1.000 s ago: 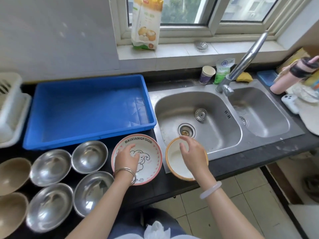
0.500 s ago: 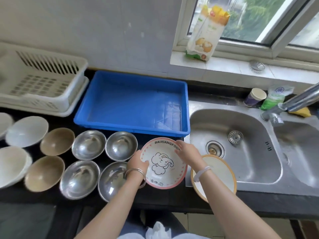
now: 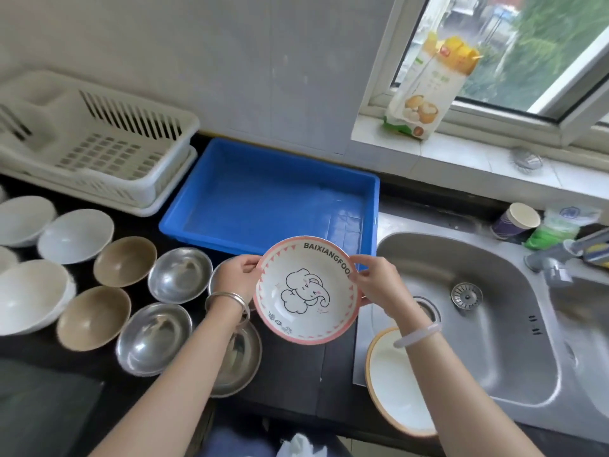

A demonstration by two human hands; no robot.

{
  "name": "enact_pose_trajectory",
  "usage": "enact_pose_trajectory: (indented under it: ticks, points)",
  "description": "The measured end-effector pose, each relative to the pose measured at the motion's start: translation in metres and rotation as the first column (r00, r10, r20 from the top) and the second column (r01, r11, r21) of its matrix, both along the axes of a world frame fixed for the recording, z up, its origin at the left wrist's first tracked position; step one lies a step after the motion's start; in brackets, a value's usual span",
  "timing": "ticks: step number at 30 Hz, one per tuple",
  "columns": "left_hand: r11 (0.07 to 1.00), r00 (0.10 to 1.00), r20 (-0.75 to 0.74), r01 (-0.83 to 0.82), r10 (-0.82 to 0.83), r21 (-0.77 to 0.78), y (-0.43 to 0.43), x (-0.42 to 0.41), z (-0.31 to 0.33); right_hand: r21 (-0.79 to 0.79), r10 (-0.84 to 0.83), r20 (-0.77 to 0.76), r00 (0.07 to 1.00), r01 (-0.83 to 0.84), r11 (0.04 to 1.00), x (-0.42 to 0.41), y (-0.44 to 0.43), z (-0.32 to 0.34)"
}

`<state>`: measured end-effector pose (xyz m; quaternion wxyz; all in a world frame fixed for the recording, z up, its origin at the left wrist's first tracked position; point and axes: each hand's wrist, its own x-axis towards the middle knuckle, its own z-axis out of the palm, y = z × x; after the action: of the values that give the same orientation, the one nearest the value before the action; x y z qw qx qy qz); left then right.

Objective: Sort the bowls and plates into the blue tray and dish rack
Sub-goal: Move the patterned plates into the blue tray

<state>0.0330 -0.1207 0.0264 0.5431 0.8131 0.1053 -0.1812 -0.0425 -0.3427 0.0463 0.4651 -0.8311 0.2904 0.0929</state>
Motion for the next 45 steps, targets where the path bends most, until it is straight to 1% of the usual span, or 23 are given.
enact_pose_trajectory:
  ticks: [2,4,9,11,15,20,23,27,33,36,37,39,42,43,45]
  points:
    - [0.996,0.999,0.020,-0.043,0.045,-0.082,0.003,0.015,0.010,0.067,-0.059,0.042,0.997,0.056,0.996,0.016,0.001,0.010]
    - [0.989,0.997,0.022,-0.071,0.074,-0.129,0.007,0.030,0.017,0.125,-0.101,0.061,0.993,0.093,0.988,0.036,0.004,0.016]
    - [0.946,0.983,-0.104,-0.172,0.149,-0.274,0.017,0.073,0.014,0.205,-0.174,0.071,0.982,0.157,0.966,0.097,0.019,0.011]
    - [0.946,0.981,-0.085,-0.189,0.173,-0.262,0.020,0.096,0.008,0.239,-0.207,0.071,0.976,0.185,0.953,0.123,0.028,0.002]
    - [0.970,0.988,-0.025,-0.155,0.153,-0.190,0.028,0.143,-0.005,0.291,-0.263,0.051,0.963,0.237,0.927,0.169,0.047,-0.019]
    - [0.966,0.982,-0.135,-0.160,0.134,-0.203,0.039,0.190,-0.033,0.345,-0.340,0.013,0.940,0.315,0.884,0.207,0.065,-0.050]
    - [0.968,0.977,-0.172,-0.156,0.123,-0.194,0.041,0.205,-0.047,0.354,-0.384,-0.010,0.923,0.363,0.862,0.219,0.073,-0.065]
    - [0.964,0.971,-0.196,-0.174,0.134,-0.199,0.041,0.219,-0.061,0.346,-0.410,-0.016,0.912,0.390,0.854,0.228,0.079,-0.080]
    - [0.954,0.972,-0.207,-0.163,0.111,-0.250,0.046,0.230,-0.075,0.358,-0.425,-0.006,0.905,0.399,0.844,0.234,0.083,-0.095]
    - [0.941,0.966,-0.221,-0.197,0.138,-0.276,0.047,0.229,-0.078,0.384,-0.426,0.004,0.905,0.392,0.836,0.233,0.085,-0.095]
    - [0.931,0.959,-0.243,-0.216,0.146,-0.294,0.048,0.229,-0.078,0.415,-0.426,-0.003,0.905,0.389,0.822,0.231,0.086,-0.094]
    - [0.898,0.931,-0.335,-0.266,0.145,-0.350,0.051,0.226,-0.078,0.515,-0.418,-0.037,0.908,0.376,0.770,0.224,0.086,-0.092]
    - [0.827,0.864,-0.497,-0.334,0.077,-0.452,0.054,0.218,-0.077,0.697,-0.401,-0.089,0.912,0.344,0.629,0.208,0.089,-0.095]
    - [0.800,0.847,-0.529,-0.358,0.061,-0.481,0.054,0.215,-0.078,0.735,-0.408,-0.095,0.908,0.340,0.587,0.203,0.091,-0.098]
    - [0.767,0.831,-0.553,-0.394,0.062,-0.506,0.054,0.213,-0.081,0.766,-0.437,-0.084,0.895,0.339,0.546,0.200,0.095,-0.102]
